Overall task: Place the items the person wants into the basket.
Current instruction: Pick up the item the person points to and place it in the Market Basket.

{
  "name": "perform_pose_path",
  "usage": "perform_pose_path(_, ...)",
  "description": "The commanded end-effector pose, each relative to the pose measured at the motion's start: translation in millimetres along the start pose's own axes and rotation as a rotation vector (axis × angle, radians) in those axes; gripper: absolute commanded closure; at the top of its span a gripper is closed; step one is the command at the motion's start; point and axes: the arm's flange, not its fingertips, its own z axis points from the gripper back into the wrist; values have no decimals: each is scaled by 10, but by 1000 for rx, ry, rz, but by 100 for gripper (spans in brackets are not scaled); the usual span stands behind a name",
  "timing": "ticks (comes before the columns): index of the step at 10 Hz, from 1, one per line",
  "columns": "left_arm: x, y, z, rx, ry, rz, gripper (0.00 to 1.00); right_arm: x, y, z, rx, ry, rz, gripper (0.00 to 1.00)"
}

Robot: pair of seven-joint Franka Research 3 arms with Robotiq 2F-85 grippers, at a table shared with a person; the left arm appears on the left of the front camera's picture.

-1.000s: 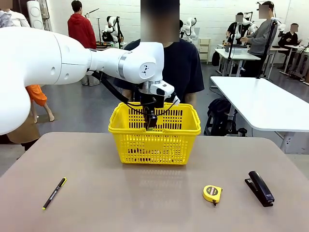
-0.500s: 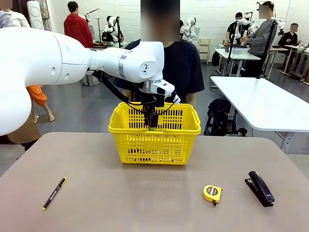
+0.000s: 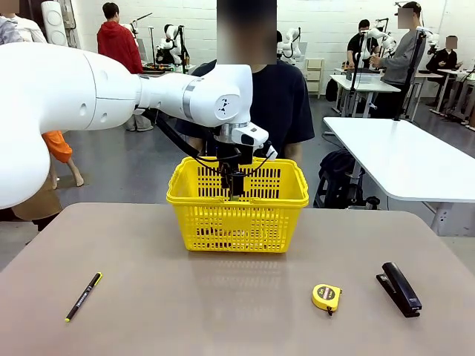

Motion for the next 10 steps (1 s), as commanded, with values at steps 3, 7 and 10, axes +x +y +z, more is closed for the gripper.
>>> perform_pose_path(3, -82, -5, 341, -22, 3, 73, 0, -10, 4, 1, 5, -3, 3, 0)
perform_pose_path(7, -1278, -645, 1102, 70, -94, 223, 0, -10, 4, 1, 5, -3, 3, 0)
perform_pose_path(10, -2396, -997, 1184, 104, -210, 380, 0, -10, 4, 1, 5, -3, 3, 0)
